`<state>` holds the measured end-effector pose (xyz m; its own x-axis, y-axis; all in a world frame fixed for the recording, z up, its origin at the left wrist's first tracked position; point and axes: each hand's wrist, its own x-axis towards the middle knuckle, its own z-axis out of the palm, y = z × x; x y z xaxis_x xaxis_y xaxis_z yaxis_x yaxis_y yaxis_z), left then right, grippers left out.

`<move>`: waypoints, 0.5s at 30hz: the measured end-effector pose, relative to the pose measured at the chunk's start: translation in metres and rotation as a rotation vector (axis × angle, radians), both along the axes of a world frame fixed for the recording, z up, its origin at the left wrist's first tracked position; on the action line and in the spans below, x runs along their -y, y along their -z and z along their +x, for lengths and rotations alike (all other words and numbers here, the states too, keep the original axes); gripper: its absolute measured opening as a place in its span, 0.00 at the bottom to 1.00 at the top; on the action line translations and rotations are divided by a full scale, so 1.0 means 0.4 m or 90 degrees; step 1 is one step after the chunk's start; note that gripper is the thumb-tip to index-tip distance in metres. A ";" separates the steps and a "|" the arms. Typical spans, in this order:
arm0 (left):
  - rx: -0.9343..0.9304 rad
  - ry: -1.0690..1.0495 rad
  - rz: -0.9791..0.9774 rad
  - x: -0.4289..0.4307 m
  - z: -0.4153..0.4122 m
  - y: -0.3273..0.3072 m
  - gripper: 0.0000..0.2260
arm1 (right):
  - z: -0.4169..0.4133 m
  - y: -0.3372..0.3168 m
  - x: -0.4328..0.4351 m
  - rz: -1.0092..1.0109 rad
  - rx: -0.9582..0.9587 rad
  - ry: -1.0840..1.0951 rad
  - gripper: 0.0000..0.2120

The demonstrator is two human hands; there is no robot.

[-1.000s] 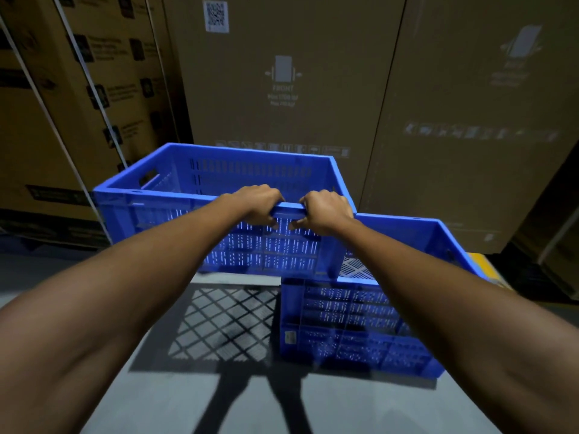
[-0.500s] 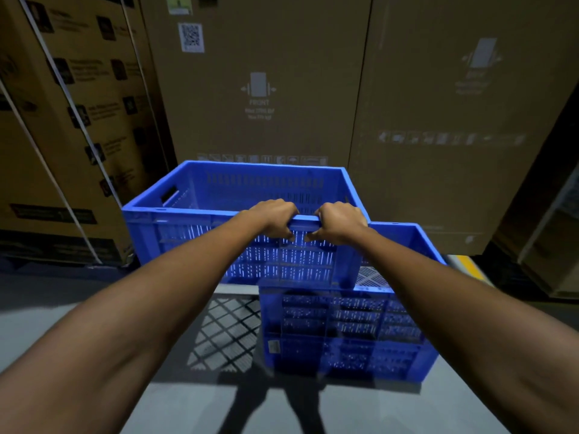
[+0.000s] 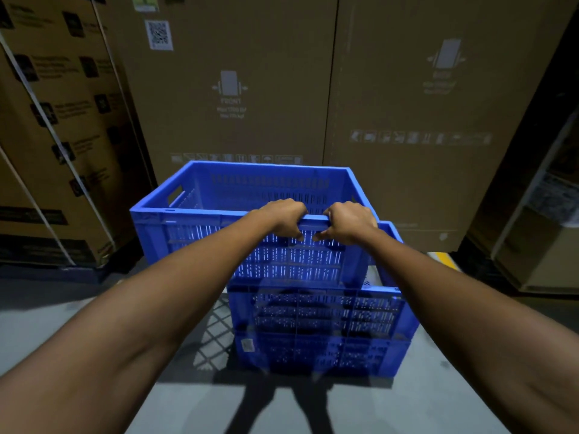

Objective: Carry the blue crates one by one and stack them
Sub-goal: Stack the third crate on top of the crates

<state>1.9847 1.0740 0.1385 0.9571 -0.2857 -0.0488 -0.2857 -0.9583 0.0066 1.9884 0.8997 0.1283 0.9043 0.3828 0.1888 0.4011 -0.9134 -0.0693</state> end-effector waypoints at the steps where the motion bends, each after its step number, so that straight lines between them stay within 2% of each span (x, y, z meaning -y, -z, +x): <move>1: -0.003 0.001 -0.001 0.014 0.003 -0.001 0.16 | 0.002 0.000 0.014 -0.001 0.002 0.002 0.20; 15: 0.008 0.040 -0.005 0.227 0.063 0.014 0.16 | 0.038 0.014 0.227 -0.020 0.028 0.056 0.24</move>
